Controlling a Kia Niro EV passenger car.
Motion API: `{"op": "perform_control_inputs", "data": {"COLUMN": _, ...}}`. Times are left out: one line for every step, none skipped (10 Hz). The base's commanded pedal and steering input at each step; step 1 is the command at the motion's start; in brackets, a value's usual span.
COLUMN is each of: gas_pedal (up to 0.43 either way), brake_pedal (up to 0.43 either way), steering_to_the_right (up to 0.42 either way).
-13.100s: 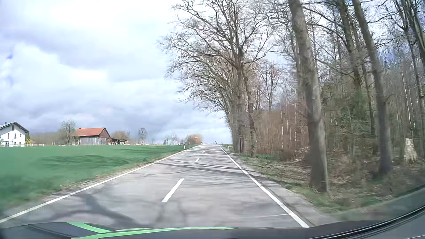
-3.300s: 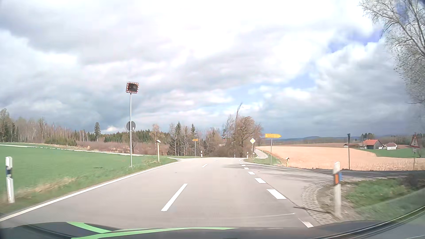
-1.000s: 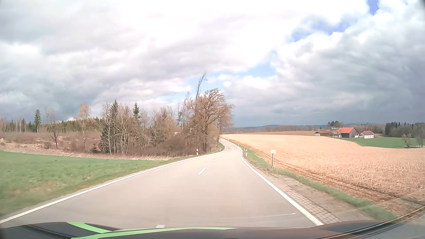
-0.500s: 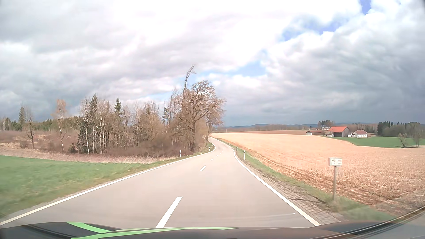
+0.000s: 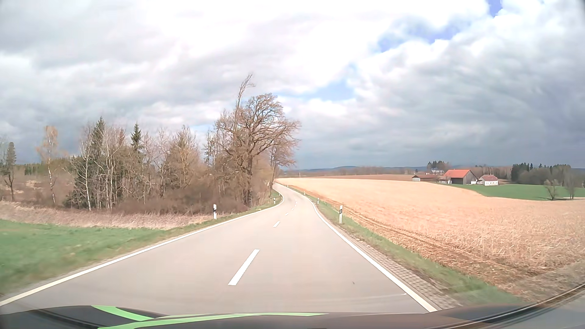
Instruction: Follow the waypoints while adhering to traffic rules and regulations
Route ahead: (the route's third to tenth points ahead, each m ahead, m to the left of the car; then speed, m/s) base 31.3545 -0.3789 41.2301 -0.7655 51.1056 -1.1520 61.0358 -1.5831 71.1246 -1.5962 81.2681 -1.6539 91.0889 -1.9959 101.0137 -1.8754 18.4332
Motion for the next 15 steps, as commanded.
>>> {"op": "perform_control_inputs", "data": {"gas_pedal": 0.067, "brake_pedal": 0.0, "steering_to_the_right": 0.012}}
{"op": "perform_control_inputs", "data": {"gas_pedal": 0.067, "brake_pedal": 0.0, "steering_to_the_right": 0.011}}
{"op": "perform_control_inputs", "data": {"gas_pedal": 0.067, "brake_pedal": 0.0, "steering_to_the_right": 0.01}}
{"op": "perform_control_inputs", "data": {"gas_pedal": 0.067, "brake_pedal": 0.0, "steering_to_the_right": 0.009}}
{"op": "perform_control_inputs", "data": {"gas_pedal": 0.067, "brake_pedal": 0.0, "steering_to_the_right": 0.007}}
{"op": "perform_control_inputs", "data": {"gas_pedal": 0.067, "brake_pedal": 0.0, "steering_to_the_right": 0.006}}
{"op": "perform_control_inputs", "data": {"gas_pedal": 0.067, "brake_pedal": 0.0, "steering_to_the_right": 0.004}}
{"op": "perform_control_inputs", "data": {"gas_pedal": 0.067, "brake_pedal": 0.0, "steering_to_the_right": 0.002}}
{"op": "perform_control_inputs", "data": {"gas_pedal": 0.067, "brake_pedal": 0.0, "steering_to_the_right": 0.001}}
{"op": "perform_control_inputs", "data": {"gas_pedal": 0.067, "brake_pedal": 0.0, "steering_to_the_right": 0.001}}
{"op": "perform_control_inputs", "data": {"gas_pedal": 0.067, "brake_pedal": 0.0, "steering_to_the_right": 0.001}}
{"op": "perform_control_inputs", "data": {"gas_pedal": 0.067, "brake_pedal": 0.0, "steering_to_the_right": 0.001}}
{"op": "perform_control_inputs", "data": {"gas_pedal": 0.067, "brake_pedal": 0.0, "steering_to_the_right": 0.0}}
{"op": "perform_control_inputs", "data": {"gas_pedal": 0.067, "brake_pedal": 0.0, "steering_to_the_right": 0.0}}
{"op": "perform_control_inputs", "data": {"gas_pedal": 0.067, "brake_pedal": 0.0, "steering_to_the_right": 0.0}}
